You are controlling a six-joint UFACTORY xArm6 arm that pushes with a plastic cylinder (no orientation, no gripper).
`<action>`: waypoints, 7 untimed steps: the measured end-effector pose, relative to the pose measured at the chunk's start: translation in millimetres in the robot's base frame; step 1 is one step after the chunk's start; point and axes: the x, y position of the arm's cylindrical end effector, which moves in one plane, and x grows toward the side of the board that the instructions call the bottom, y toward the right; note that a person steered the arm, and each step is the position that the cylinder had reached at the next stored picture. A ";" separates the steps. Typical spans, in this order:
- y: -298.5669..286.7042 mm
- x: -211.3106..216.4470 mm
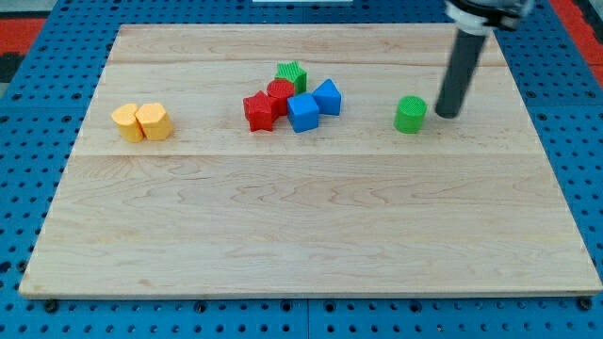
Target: Push green circle to the blue triangle
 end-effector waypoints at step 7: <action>-137.7 -65.1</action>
